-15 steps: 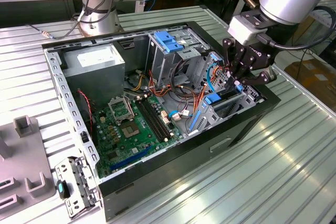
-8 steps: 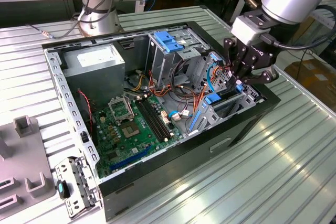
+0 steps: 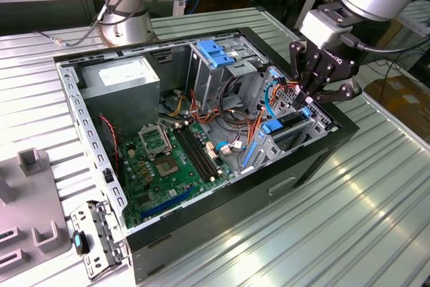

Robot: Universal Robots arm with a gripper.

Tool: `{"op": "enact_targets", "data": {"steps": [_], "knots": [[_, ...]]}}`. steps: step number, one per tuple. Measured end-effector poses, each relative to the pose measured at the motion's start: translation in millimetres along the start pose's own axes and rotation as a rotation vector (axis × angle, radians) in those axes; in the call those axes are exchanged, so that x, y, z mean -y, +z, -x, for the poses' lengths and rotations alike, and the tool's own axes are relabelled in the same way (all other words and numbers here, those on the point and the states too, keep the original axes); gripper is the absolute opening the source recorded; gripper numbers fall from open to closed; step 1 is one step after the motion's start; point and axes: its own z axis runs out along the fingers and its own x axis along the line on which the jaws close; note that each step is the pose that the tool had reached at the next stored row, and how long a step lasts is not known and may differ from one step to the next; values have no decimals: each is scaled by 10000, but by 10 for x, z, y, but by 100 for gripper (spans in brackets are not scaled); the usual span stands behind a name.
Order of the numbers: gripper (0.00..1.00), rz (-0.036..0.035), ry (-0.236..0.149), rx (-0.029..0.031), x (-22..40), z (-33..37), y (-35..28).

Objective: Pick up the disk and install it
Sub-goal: 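Insert the first disk wire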

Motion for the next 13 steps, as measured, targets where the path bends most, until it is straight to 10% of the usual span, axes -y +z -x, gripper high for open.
{"op": "enact_targets", "data": {"steps": [13], "knots": [[11, -11, -301, -4, 133, 19, 0]]}}
